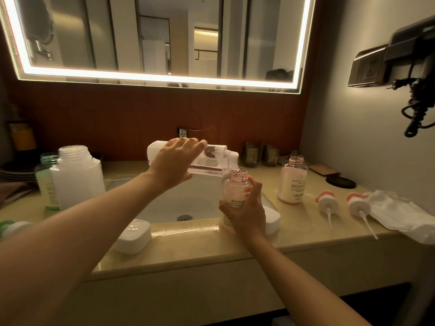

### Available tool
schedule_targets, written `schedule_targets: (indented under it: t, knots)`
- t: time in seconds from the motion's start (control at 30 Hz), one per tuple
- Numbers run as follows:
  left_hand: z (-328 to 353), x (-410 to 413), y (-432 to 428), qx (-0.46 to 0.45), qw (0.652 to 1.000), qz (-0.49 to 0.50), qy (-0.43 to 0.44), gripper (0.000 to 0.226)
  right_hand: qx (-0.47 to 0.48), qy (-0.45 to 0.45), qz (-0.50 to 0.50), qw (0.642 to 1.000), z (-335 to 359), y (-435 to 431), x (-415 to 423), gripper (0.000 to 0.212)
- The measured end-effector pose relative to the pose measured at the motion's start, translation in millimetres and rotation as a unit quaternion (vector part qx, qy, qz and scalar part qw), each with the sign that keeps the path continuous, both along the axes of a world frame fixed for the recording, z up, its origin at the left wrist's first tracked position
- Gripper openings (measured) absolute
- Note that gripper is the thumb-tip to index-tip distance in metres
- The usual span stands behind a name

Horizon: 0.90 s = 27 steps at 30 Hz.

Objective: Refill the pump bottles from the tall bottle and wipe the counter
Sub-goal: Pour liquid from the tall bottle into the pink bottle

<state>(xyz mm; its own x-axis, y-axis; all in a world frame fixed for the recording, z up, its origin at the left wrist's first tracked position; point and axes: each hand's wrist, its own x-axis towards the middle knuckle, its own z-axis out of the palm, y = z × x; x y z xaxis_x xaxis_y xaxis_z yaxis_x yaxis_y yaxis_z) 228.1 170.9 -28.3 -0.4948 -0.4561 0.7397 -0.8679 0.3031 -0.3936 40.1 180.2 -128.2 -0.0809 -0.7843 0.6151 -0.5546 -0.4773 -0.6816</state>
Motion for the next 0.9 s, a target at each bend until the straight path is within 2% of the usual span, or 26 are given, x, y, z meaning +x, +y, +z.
schedule_targets:
  t: [0.3,0.9]
  knots:
    - [2.3,-1.2,2.2,-0.001,1.000,0.010,0.001,0.085,0.008,0.005,-0.008,1.000,0.6,-0.4,-0.2,0.085]
    - [2.0,-0.1,0.0,-0.006,1.000,0.001,-0.006,0.090,0.018,0.004,-0.010,1.000,2.8,2.1,0.0,0.084]
